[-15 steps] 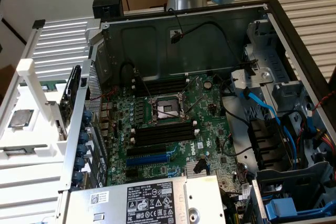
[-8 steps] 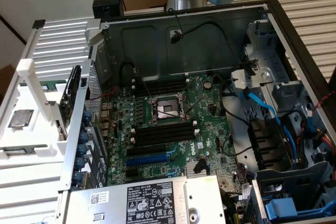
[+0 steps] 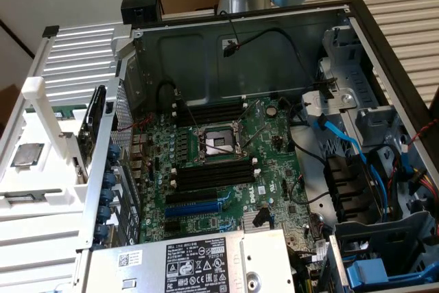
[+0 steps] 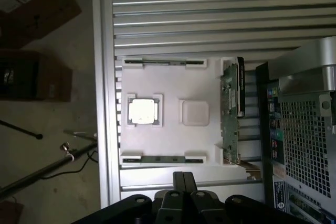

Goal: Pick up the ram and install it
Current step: 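Reach for the ram, then pick up the ram and move it above insertion slot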

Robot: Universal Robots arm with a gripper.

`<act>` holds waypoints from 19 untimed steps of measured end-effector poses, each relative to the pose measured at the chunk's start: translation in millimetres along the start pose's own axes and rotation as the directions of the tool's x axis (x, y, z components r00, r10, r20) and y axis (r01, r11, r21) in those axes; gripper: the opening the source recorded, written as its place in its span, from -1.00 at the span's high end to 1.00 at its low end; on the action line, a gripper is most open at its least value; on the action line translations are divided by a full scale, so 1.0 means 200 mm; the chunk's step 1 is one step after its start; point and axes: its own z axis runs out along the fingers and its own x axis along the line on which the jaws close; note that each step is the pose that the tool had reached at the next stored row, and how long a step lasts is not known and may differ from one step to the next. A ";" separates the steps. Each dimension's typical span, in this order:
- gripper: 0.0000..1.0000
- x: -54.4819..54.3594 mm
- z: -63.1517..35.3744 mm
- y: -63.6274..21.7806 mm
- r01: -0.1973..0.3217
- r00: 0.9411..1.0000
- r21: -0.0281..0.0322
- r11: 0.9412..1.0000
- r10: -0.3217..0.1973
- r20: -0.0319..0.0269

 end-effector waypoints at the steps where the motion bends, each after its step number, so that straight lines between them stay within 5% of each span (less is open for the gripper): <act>1: 0.80 0.00 0.000 0.000 0.000 1.000 0.000 1.000 0.000 0.000; 18: 0.80 0.00 0.000 0.000 0.000 1.000 0.000 1.000 0.000 0.000; 19: 0.80 0.01 0.001 -0.001 0.028 1.000 -0.001 1.000 -0.028 -0.001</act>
